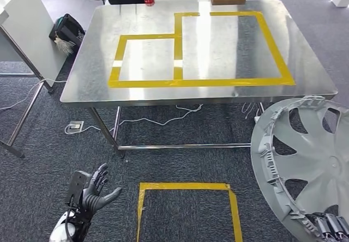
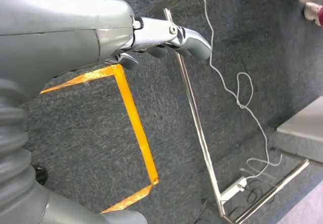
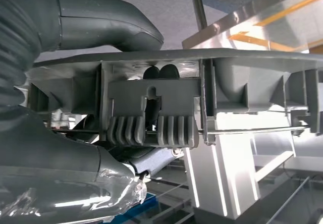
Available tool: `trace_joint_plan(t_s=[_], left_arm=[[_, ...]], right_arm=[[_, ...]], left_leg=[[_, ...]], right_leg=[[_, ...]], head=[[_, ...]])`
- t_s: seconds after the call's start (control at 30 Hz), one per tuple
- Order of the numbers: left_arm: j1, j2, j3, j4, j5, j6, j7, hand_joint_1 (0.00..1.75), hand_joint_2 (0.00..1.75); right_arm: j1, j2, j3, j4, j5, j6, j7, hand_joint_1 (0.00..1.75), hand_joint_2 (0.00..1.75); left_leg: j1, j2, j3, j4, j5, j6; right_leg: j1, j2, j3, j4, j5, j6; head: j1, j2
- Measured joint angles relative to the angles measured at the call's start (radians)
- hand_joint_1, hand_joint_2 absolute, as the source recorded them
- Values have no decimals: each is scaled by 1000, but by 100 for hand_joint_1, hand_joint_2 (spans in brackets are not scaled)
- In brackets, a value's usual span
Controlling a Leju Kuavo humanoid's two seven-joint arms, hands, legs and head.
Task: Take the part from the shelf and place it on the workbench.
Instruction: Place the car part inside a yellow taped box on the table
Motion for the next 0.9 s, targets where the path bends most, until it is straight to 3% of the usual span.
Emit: trace_joint_plan(t_s=[0.07,0.1,0.13,0.2,0.23,0.3,0.4,0.47,0.53,0.57,0.6,0.63,0.67,0.7,0.77,0.83,0.9], left_arm=[[9,3,0,2,6,3,0,0,175],[13,6,1,3,8,4,0,0,175],[17,8,2,4,10,6,0,0,175],[23,12,3,4,14,11,-1,0,175],[25,13,3,4,16,15,-1,0,175],[28,14,3,4,18,22,-2,0,175],[39,16,3,4,20,26,-3,0,175],[41,18,5,4,22,28,-3,0,175],[40,19,7,3,25,29,-3,0,175],[40,20,7,3,26,29,-3,0,175],[41,20,8,3,27,29,-3,0,175],[42,21,8,3,27,29,-3,0,175],[42,21,8,3,28,29,-3,0,175],[41,21,9,3,28,29,-3,0,175],[40,22,9,3,28,29,-3,0,175],[40,23,10,3,28,29,-4,0,175],[43,25,10,3,28,29,-4,0,175]], right_arm=[[-8,-19,0,2,0,10,12,175,175],[-11,-27,0,3,0,12,15,175,175],[-13,-34,0,4,0,13,18,175,175],[-15,-47,1,4,0,14,20,175,175],[-15,-52,1,4,0,14,21,175,175],[-16,-62,4,4,0,13,25,175,175],[-29,-80,13,8,0,12,37,175,175],[-40,-92,20,13,0,11,48,175,175],[-49,-104,26,19,0,9,57,175,175],[-53,-109,29,23,0,9,60,175,175],[-56,-113,31,26,0,9,63,175,175],[-58,-118,33,30,0,8,66,175,175],[-60,-121,36,34,0,8,67,175,175],[-61,-124,37,36,0,8,69,175,175],[-64,-128,41,40,0,8,71,175,175],[-66,-131,44,42,0,7,72,175,175],[-67,-133,46,44,0,6,72,175,175]], left_leg=[[6,-2,-70,106,-39,-7],[8,-2,-88,123,-35,-8],[10,-1,-90,108,-13,-9],[12,13,-46,-8,67,-7],[10,28,-21,-72,92,-6],[6,49,2,-137,111,2],[6,27,1,-144,123,21],[10,8,3,-148,130,33],[11,-12,2,-148,131,40],[10,-23,2,-148,131,42],[9,-35,2,-148,130,42],[9,-48,3,-147,130,42],[9,-61,5,-147,130,41],[10,-75,8,-147,129,40],[8,-98,7,-144,129,33],[9,-119,0,-145,133,20],[12,-126,-6,-147,137,7]], right_leg=[[-2,-2,-1,0,-2,-1],[-3,-5,0,0,-3,-1],[-4,-9,1,0,-5,1],[-7,-21,7,0,-9,7],[-6,-27,10,2,-11,12],[-3,-42,14,1,-16,25],[-2,-61,22,-2,-24,44],[-5,-36,2,50,-61,53],[-6,0,-55,174,-126,58],[-6,7,-85,235,-148,58],[-5,10,-103,270,-153,58],[-5,12,-105,267,-139,57],[-6,17,-86,224,-107,55],[-7,30,-55,156,-68,54],[-13,74,2,35,-28,52],[-14,92,21,0,-29,45],[-13,70,26,-4,-25,33]], head=[[0,0],[0,0],[0,0],[-1,0],[-1,0],[-1,0],[-1,0],[2,0],[7,0],[7,0],[7,0],[7,0],[7,0],[7,0],[6,0],[6,0],[5,0]])
